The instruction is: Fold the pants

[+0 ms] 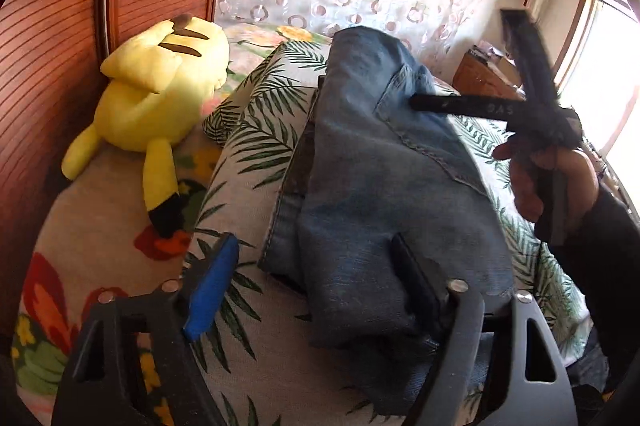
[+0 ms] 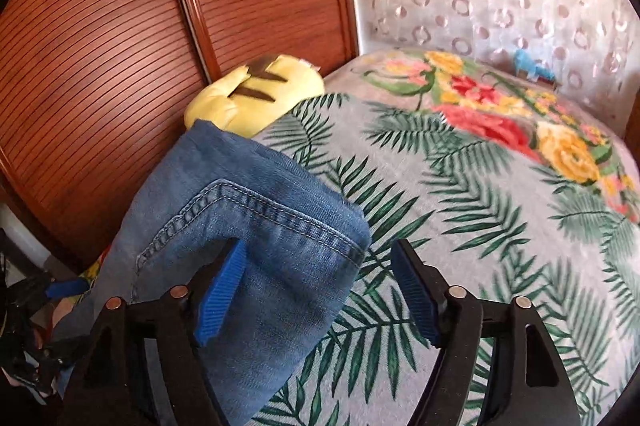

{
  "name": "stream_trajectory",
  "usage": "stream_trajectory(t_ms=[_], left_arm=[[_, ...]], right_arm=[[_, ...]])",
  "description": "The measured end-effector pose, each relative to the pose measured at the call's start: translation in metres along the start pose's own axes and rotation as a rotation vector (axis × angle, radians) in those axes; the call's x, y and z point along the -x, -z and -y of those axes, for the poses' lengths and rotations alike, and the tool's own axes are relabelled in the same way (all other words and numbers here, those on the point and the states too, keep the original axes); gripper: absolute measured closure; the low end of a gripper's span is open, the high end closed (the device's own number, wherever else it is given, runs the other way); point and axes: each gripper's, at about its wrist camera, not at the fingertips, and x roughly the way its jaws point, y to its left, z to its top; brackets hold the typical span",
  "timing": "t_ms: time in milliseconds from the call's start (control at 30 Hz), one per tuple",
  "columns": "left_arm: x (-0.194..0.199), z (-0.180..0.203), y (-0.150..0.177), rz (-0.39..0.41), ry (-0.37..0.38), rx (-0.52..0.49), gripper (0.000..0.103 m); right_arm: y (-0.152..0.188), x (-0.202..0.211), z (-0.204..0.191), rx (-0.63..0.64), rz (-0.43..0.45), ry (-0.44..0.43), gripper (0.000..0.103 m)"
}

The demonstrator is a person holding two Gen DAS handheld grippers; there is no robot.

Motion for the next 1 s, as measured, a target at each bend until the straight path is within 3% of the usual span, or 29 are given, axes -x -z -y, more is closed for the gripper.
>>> stream_trajectory(t_ms=[167,267,400,567,800,1000], left_arm=[[0.005,0.006,0.001,0.003,0.018,0.001,0.052],[0.006,0.006,0.0,0.0,0.03,0.001,0.068],[0.011,0.006,-0.009,-0.005,0.043,-0.024,0.089],[0.017,0.01,-0.02,0.006,0.023,-0.063,0.092],[0.016,0.002,-0.053,0.056,-0.002,-0.074,0.093],[-0.012,-0.009,-0.107,0.097,-0.017,-0.088,0.093]], right_arm=[[-0.005,-0.032,0.018,-0.039,-0.097,-0.124,0.024],[-0.008,-0.04,0.02,-0.038,-0.12,-0.173,0.025],[-0.011,-0.046,0.024,-0.037,-0.135,-0.217,0.038],[-0.027,-0.039,0.025,0.018,-0.086,-0.25,0.071],[-0.053,-0.034,0.024,0.053,0.022,-0.248,0.074],[-0.085,-0.055,0.037,0.034,0.072,-0.209,0.074]])
